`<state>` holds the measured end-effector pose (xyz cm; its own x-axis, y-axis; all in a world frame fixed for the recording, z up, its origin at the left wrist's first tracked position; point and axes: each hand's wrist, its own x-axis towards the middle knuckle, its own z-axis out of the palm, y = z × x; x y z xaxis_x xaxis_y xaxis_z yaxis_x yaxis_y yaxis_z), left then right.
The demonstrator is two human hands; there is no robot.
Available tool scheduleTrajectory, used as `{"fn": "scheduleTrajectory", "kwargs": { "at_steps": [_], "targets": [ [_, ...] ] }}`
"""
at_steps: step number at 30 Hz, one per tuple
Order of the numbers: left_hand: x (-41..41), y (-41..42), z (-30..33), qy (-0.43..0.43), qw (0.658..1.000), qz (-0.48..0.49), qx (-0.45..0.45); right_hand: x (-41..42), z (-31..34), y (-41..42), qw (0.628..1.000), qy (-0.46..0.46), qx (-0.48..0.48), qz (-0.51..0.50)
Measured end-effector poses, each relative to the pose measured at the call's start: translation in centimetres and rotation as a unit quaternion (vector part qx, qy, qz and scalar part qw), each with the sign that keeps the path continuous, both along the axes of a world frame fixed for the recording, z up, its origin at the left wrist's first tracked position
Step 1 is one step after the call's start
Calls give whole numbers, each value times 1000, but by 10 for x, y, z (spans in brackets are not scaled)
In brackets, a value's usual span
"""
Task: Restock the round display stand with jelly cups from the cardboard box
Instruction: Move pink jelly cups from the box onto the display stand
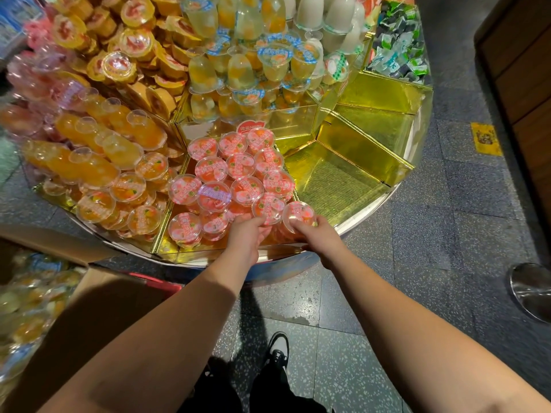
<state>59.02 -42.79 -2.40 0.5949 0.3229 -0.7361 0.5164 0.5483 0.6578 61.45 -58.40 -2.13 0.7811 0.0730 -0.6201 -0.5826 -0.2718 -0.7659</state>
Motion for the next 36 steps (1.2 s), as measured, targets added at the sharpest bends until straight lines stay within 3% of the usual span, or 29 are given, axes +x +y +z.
{"fn": "scheduleTrajectory", "kwargs": {
  "at_steps": [5, 22, 24, 28, 32, 36],
  "targets": [
    [2, 2, 1, 7, 1000, -6, 3, 3, -10, 1, 998, -7, -51, 31],
    [-1, 9, 13, 20, 999, -35, -6, 6, 2, -6, 998, 17, -58, 9],
    [-7, 13, 15, 15, 999, -40, 0, 4, 8, -9, 996, -17, -86, -34],
    [-35, 34, 28, 0, 998, -49, 32, -2, 35, -11, 965, -180, -172, -77],
    [-82, 87, 49, -36, 995, -25, 85, -10, 78, 34, 938, -309, -151, 42],
    [-144, 164, 71, -17, 977, 15, 211, -31, 111, 128, 898, -353, -98, 245]
  ]
}}
